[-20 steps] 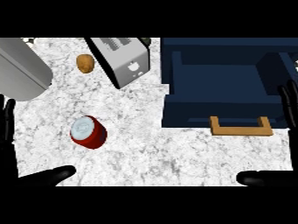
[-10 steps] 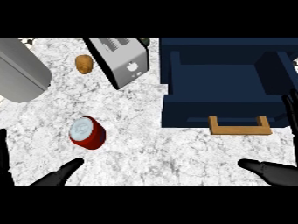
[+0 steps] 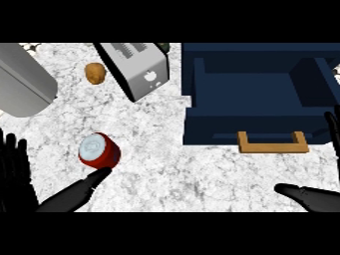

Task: Pick up the can, place it into the drawer and close the drawer

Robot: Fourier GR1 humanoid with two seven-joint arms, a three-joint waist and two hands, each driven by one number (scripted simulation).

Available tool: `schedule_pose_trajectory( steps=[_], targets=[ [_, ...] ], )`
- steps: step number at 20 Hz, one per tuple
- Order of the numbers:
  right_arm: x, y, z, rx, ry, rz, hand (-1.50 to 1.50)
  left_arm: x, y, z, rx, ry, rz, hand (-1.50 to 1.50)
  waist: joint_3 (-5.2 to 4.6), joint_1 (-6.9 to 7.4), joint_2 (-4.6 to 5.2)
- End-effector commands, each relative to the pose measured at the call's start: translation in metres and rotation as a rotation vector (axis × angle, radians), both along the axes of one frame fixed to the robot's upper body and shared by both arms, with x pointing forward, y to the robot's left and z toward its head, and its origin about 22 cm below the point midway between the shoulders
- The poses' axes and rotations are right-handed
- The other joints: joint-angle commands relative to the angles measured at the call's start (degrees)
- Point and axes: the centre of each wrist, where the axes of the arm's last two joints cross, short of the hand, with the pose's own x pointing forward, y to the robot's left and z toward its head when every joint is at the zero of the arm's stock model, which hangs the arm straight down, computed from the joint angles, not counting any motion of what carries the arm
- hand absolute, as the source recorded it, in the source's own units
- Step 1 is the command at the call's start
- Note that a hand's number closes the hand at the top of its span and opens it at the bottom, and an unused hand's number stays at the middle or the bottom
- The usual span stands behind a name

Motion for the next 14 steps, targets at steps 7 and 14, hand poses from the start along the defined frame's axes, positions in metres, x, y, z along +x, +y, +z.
schedule_pose_trajectory(
  steps=[7, 14],
  targets=[
    [-0.005, -0.013, 0.000, -0.005, -0.022, -0.015, -1.50, 0.019, -0.009, -0.061, -0.023, 0.087, 0.022, -1.50, -0.05, 0.02, 0.01],
    [0.001, -0.004, 0.017, -0.008, -0.030, -0.012, -1.50, 0.017, -0.035, -0.098, -0.019, 0.119, 0.030, -1.50, -0.04, 0.15, 0.01]
  ],
)
